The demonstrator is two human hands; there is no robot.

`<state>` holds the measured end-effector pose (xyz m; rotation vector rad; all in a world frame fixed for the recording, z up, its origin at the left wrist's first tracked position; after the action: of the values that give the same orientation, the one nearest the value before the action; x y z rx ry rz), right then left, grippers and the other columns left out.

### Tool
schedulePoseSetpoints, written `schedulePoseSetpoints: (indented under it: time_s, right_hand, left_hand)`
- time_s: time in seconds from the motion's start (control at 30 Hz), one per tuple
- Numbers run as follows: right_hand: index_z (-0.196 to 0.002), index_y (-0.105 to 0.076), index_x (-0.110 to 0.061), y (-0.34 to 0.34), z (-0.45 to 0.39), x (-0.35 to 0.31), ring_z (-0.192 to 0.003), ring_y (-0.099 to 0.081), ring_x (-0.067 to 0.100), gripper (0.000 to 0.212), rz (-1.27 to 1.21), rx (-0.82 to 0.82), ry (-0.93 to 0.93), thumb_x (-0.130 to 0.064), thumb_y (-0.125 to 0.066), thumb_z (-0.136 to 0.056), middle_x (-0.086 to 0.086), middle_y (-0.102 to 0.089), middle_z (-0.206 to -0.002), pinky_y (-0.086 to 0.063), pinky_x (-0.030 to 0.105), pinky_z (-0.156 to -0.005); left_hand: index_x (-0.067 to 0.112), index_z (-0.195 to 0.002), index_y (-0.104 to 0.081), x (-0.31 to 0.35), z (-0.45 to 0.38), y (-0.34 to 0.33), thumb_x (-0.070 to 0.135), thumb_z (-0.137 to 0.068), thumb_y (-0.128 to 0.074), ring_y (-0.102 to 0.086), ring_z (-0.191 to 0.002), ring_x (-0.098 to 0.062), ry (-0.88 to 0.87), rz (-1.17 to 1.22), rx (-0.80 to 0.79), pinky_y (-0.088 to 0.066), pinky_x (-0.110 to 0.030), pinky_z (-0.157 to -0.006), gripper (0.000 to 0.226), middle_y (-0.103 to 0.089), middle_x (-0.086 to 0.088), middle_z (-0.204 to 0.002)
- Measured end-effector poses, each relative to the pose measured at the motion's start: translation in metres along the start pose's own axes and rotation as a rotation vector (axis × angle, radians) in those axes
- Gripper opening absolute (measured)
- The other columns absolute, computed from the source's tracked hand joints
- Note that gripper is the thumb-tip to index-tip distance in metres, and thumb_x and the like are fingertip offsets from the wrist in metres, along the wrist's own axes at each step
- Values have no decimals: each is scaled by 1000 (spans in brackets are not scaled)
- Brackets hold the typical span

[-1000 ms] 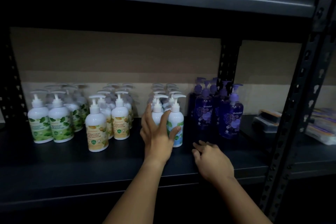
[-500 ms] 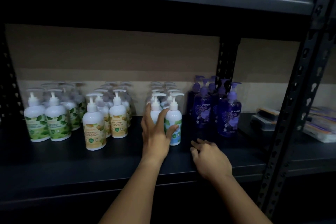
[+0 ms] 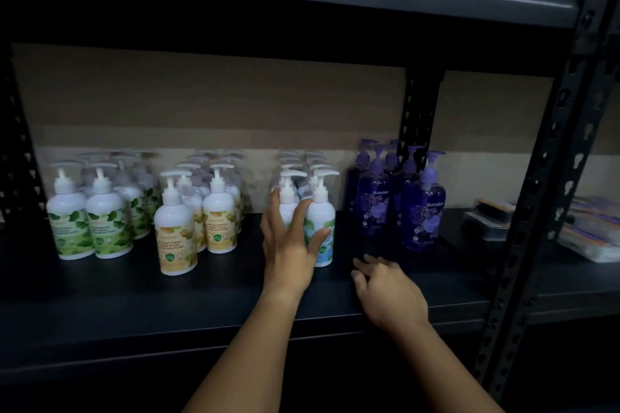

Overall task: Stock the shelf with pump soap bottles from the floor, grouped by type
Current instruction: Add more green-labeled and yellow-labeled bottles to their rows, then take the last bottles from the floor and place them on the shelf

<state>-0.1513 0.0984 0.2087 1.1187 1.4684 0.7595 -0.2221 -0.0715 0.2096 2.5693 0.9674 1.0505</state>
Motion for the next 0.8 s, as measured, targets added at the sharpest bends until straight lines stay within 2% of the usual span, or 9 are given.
schedulePoseSetpoints:
  time_s: [0.13, 0.2, 0.3, 0.37, 0.47, 0.53, 0.6, 0.7, 0.8]
  right_hand:
    - [-149, -51, -32, 1, 2, -1, -151, -31, 17, 45, 0, 21, 9, -40, -38, -107, -8, -41, -161, -37, 38, -115]
    - [-145, -56, -32, 1, 5, -2, -148, -36, 17, 42, -3, 40, 8, -39, -40, -106, -6, -46, -157, -42, 37, -110]
    - [-128, -69, -27, 4, 12, -6, -130, -56, 20, 35, -16, 90, -17, -37, -46, -104, -2, -61, -141, -52, 37, -96]
    - [-121, -73, -22, 4, 23, -15, -117, -62, 21, 31, -29, 145, 6, -36, -52, -102, 0, -68, -128, -55, 36, -90]
    - [-123, -73, -22, -9, 50, -40, -116, -55, 20, 31, -87, 222, 107, -36, -55, -101, -3, -69, -126, -49, 33, -95]
    - [-122, -74, -22, -21, 71, -64, -112, -50, 19, 31, -146, 257, 171, -36, -57, -100, -5, -69, -124, -46, 31, -97]
    - [-118, -76, -24, -32, 90, -92, -108, -48, 17, 28, -216, 262, 234, -36, -60, -98, -7, -69, -119, -44, 29, -96]
    - [-110, -77, -20, -55, 123, -130, -104, -49, 15, 22, -340, 265, 352, -30, -63, -97, -6, -67, -110, -45, 25, -91]
    - [-112, -76, -19, -96, 156, -155, -104, -50, 11, 20, -407, 187, 437, -26, -65, -97, -7, -67, -107, -46, 19, -86]
  left_hand:
    - [33, -148, -51, 1, 2, 3, 56, -93, -64, -5, -155, -29, 20, -2, -26, -33, -55, -117, 61, 1, -7, -172]
    - [41, -154, -40, 6, 5, 10, 68, -87, -58, 4, -158, -28, 41, 24, -44, -27, -51, -121, 75, 13, -5, -172]
    - [45, -158, -25, 15, 17, 26, 65, -85, -68, 6, -158, -32, 61, -3, -40, -24, -51, -122, 87, 16, -4, -170]
    - [37, -158, -23, 18, 34, 43, 57, -87, -74, -6, -155, -35, 105, -72, -42, -28, -52, -120, 89, 2, -9, -168]
    - [31, -155, -26, 20, 70, 73, 54, -92, -69, -32, -140, -25, 167, -113, -172, -33, -42, -112, 79, -33, -4, -151]
    - [30, -145, -41, 19, 100, 96, 50, -96, -59, -45, -130, -18, 76, -161, -209, -34, -38, -108, 55, -53, 5, -135]
    - [25, -136, -56, 9, 132, 118, 43, -95, -45, -54, -133, -23, -33, -322, -205, -32, -40, -112, 46, -62, 5, -135]
    - [19, -145, -54, -15, 177, 153, 36, -91, -38, -36, -153, -24, -66, -389, -231, -17, -42, -123, 59, -45, 2, -161]
    - [23, -151, -46, -47, 215, 195, 36, -101, -41, -16, -159, -12, 42, -372, -199, -5, -34, -128, 52, -33, 9, -166]
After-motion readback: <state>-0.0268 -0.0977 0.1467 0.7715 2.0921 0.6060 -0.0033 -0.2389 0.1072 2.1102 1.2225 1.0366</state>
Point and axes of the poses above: each hand's wrist, its own z-axis away from the middle knuckle, its own y-axis out of the back of the hand, x = y × z, the point moved 2 cm from there along -z, towards the middle knuckle
